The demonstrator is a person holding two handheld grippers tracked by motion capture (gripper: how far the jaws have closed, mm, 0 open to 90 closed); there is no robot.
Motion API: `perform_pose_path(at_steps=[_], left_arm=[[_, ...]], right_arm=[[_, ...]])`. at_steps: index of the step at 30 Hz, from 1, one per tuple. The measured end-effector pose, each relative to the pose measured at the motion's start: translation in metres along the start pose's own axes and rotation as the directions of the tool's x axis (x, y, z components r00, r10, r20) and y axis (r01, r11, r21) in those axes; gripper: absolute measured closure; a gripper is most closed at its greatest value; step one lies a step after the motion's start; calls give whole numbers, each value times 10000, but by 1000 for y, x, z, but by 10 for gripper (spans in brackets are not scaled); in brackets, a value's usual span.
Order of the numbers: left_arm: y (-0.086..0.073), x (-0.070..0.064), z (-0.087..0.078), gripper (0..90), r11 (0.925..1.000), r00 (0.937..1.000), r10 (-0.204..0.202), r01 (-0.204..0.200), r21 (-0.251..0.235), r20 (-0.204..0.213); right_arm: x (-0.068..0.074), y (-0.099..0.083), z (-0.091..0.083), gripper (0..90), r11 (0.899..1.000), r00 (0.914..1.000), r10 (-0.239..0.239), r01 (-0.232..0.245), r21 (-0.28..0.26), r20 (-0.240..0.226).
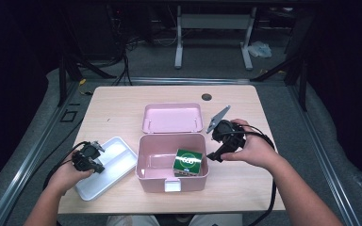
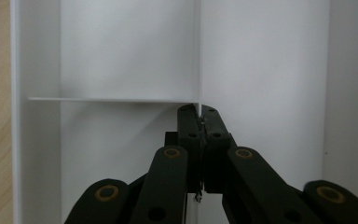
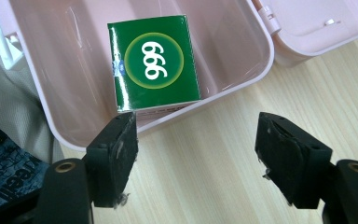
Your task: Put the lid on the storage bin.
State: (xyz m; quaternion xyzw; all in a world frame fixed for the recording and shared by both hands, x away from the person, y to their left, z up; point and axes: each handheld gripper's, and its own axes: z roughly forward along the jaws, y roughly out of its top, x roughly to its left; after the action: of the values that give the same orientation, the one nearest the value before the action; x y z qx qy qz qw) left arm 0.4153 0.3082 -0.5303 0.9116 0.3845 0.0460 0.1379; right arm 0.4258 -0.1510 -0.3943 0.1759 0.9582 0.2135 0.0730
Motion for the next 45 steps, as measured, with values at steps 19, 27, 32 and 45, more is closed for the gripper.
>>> perform_pose_path(at_steps=[19, 27, 32, 45], left_arm=[[18, 7, -57, 898, 9985, 9985, 490, -496, -247, -254], [32, 10, -96, 898, 9963, 9954, 745, -769, -382, -607], [39, 12, -119, 898, 9949, 9929, 852, -892, -465, -833], [85, -18, -148, 898, 9658, 9747, 2203, -2234, -1318, -381]], right_arm=[[-1, -22, -12, 300, 9990, 9992, 342, -336, -305, 185], [-2, -33, -18, 304, 9980, 9981, 538, -528, -338, 293], [-4, -36, -21, 304, 9976, 9976, 594, -581, -372, 356], [-8, -38, -24, 305, 9967, 9963, 711, -690, -428, 487]])
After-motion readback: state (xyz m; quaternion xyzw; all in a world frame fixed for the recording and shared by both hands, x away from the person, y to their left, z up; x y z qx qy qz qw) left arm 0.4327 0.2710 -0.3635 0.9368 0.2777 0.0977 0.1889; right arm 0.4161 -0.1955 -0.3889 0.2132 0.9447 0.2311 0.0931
